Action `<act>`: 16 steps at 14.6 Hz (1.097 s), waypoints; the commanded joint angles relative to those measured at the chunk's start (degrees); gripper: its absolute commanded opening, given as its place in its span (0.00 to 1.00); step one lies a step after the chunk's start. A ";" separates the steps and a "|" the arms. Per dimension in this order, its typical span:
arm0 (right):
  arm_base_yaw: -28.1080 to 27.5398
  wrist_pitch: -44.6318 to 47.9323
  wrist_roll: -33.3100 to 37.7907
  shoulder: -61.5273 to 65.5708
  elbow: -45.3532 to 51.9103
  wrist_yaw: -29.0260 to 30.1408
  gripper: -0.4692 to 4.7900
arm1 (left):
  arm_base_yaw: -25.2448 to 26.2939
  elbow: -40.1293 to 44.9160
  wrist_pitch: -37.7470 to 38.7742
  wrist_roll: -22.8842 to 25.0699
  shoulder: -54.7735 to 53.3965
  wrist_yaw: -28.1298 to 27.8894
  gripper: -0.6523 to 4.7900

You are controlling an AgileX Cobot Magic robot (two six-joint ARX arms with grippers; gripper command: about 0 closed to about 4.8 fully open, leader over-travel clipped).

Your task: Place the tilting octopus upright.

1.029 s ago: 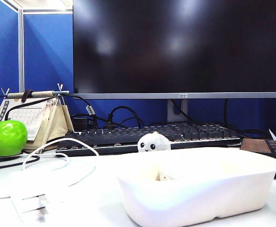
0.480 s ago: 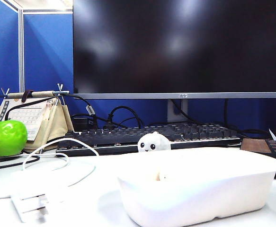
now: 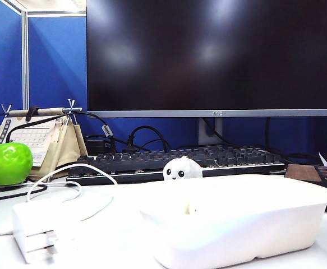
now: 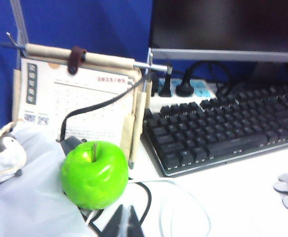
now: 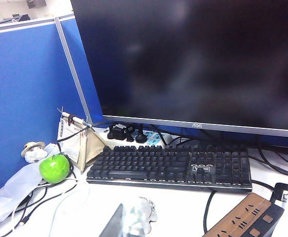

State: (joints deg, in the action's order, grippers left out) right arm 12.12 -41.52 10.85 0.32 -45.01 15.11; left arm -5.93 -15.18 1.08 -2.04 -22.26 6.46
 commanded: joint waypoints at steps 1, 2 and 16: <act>0.00 0.59 0.02 -0.13 -0.15 0.07 0.08 | 0.00 0.98 -0.98 -0.13 3.80 0.17 0.11; 0.00 0.59 0.02 -0.13 -0.15 0.07 0.08 | 0.00 1.49 -1.01 -0.13 5.35 0.20 0.11; 0.00 0.59 0.02 -0.13 -0.15 0.07 0.08 | 0.00 10.67 -1.20 -1.64 15.15 0.20 0.11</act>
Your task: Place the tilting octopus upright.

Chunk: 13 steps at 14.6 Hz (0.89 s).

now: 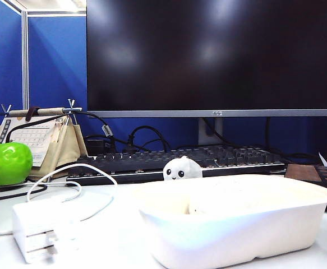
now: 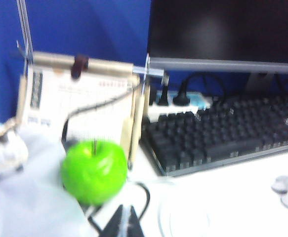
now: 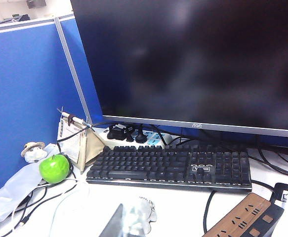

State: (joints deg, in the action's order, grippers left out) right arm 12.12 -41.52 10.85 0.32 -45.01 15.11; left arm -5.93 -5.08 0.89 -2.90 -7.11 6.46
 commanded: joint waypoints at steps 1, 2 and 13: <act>0.00 0.59 0.02 -0.13 -0.15 0.07 0.08 | 0.00 0.66 -0.98 -0.76 0.00 0.15 0.11; 0.00 0.59 0.02 -0.13 -0.15 0.07 0.08 | 0.00 0.66 -1.03 -0.74 0.00 -0.46 0.11; 0.00 0.59 0.02 -0.13 -0.15 0.04 0.08 | 3.76 0.66 -4.24 -0.98 0.76 -4.74 0.11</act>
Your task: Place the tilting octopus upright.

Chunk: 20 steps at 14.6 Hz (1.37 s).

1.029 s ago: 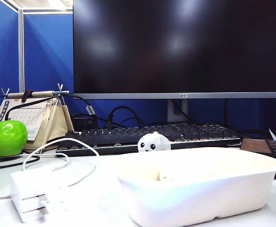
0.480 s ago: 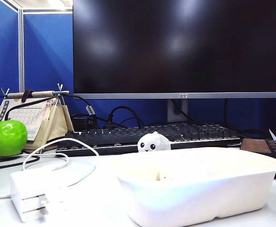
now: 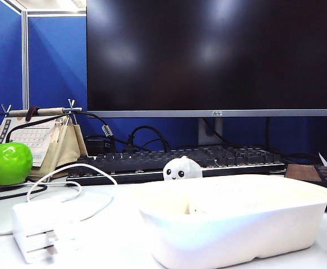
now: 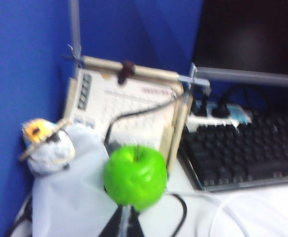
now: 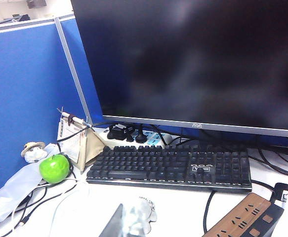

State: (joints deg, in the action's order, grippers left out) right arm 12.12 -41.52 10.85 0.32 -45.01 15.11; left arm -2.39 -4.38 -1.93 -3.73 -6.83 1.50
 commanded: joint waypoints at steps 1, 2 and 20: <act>0.00 0.59 0.02 -0.13 -0.15 0.07 0.08 | 0.20 -0.04 -1.46 -0.17 1.03 0.22 0.11; 0.00 0.59 0.02 -0.13 -0.15 0.07 0.08 | 0.17 -0.04 -1.57 -0.17 1.14 0.24 0.11; 0.00 0.59 0.02 -0.13 -0.15 0.07 0.08 | 4.31 -0.04 -1.53 -1.49 5.70 4.24 0.11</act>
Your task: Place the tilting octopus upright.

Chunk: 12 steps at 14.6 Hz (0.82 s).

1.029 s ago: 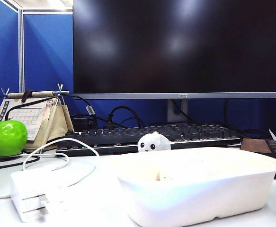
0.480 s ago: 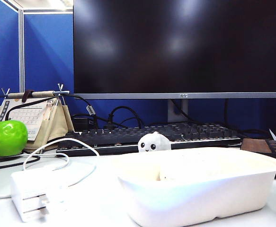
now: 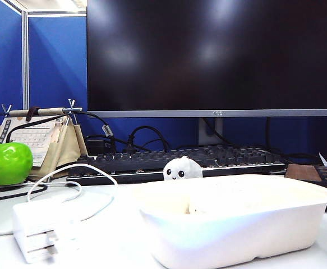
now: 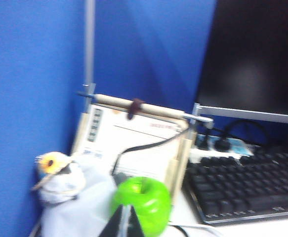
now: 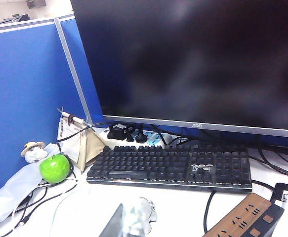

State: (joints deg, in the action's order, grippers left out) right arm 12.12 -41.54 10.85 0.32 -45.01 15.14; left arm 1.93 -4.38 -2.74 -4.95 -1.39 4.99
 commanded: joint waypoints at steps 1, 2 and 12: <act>0.00 0.61 0.02 -0.13 -0.15 0.04 0.08 | -0.02 -0.04 -0.72 -0.20 0.26 1.73 0.11; 0.00 0.61 0.02 -0.13 -0.15 0.04 0.08 | -0.02 -0.04 -0.68 -0.20 0.26 1.70 0.11; 0.00 0.61 0.02 -0.13 -0.15 0.04 0.08 | 0.00 -0.04 -0.68 -0.20 0.26 1.68 0.11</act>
State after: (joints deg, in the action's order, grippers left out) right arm 12.12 -41.54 10.85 0.32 -45.01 15.11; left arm 1.93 -4.38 -2.76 -4.99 -1.08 6.44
